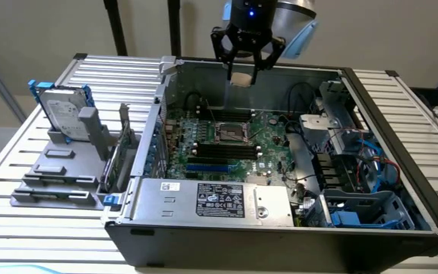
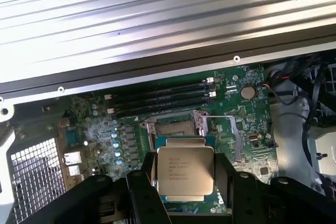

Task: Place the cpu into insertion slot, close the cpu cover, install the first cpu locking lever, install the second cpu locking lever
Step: 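Place the cpu into insertion slot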

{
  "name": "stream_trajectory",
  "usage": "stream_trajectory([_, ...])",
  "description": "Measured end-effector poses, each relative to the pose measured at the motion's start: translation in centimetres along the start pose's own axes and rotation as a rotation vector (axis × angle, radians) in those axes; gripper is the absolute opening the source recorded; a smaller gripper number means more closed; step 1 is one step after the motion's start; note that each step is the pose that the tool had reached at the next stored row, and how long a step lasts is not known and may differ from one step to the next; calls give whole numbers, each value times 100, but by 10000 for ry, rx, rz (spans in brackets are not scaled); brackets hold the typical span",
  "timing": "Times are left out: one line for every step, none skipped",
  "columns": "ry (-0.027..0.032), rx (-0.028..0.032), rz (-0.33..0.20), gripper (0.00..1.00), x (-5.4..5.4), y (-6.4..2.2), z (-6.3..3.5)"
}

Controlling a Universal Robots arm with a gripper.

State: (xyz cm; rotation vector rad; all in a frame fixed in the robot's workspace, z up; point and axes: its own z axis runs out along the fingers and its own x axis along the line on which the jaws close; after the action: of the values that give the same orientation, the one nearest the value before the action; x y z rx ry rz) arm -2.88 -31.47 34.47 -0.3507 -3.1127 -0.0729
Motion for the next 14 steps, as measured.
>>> stream_trajectory([-9,-3,191,55,0,0,2])
stream_trajectory([-17,-5,370,55,0,0,4])
stream_trajectory([-25,-6,550,55,0,0,5])
stream_trajectory([-33,-9,729,55,0,0,7])
stream_trajectory([-41,-12,915,55,0,0,9])
stream_trajectory([-50,-15,1094,55,0,0,10])
stream_trajectory([-58,-17,1274,55,0,0,11])
stream_trajectory([-66,-19,1453,55,0,0,12])
stream_trajectory([-74,-22,1633,55,0,-1,14])
stream_trajectory([-82,-25,1814,55,0,-1,15])
stream_trajectory([-90,-26,1992,55,0,-1,16])
stream_trajectory([-99,-30,2189,55,0,-1,17])
stream_trajectory([-107,-31,2367,55,0,-1,18])
stream_trajectory([-115,-34,2548,55,0,-1,20])
